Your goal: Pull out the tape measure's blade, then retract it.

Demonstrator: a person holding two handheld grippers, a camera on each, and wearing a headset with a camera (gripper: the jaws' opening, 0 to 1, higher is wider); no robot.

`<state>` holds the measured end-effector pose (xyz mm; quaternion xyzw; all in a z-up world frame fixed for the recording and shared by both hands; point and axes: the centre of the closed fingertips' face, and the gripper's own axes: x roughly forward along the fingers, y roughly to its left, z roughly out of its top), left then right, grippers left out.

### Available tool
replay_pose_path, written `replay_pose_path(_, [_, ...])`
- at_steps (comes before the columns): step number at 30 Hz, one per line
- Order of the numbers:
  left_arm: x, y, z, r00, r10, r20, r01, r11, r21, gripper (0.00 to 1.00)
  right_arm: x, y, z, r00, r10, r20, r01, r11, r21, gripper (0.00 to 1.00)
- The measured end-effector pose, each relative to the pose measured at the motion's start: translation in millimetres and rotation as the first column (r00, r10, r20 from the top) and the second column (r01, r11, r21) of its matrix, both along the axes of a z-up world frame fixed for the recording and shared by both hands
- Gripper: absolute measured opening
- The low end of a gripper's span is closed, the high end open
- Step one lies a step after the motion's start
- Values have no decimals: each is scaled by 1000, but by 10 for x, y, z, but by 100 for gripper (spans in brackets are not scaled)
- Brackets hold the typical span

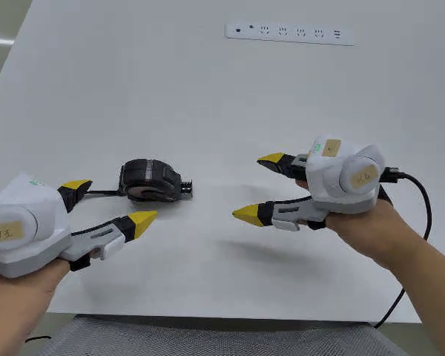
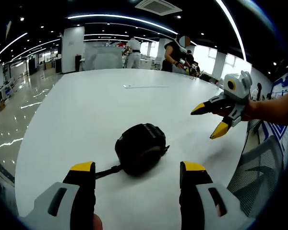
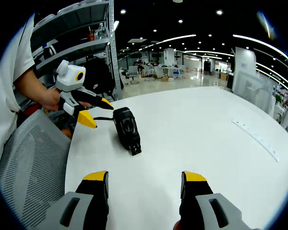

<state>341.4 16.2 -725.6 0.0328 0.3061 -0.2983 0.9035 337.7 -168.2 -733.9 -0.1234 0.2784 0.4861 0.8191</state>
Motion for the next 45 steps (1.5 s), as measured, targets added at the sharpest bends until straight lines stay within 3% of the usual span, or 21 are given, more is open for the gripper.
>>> replay_pose_path(6, [-86,22,27,998,-66,17,66,998,20,70,-112,-191,0,999,-33,4,33,999,-17,62])
replay_pose_path(8, [-135,42,6,996,-92,13,91,995,37,71,-157,-240,2,999,-38,7,38,999,-22,64])
replay_pose_path(14, [-197,93,22,993,-119,6,119,993,22,72,-241,-395,15,997,-73,5,73,997,-31,66])
replay_pose_path(19, [-259,103,-3,987,-160,6,160,986,41,74,-269,-511,19,995,-104,-2,104,994,-29,68])
replay_pose_path(24, [-313,145,-50,983,-183,-8,183,981,60,78,-332,-596,30,992,-124,-7,124,992,-29,70])
replay_pose_path(30, [-356,185,-22,981,-193,-16,194,980,50,82,-424,-689,33,990,-141,-10,140,989,-43,73])
replay_pose_path(41, [-428,202,16,972,-235,7,234,970,66,91,-584,-838,19,984,-174,-28,172,983,-56,76])
replay_pose_path(45, [-471,215,2,970,-243,-17,244,968,65,91,-633,-899,31,982,-185,-29,183,981,-61,76])
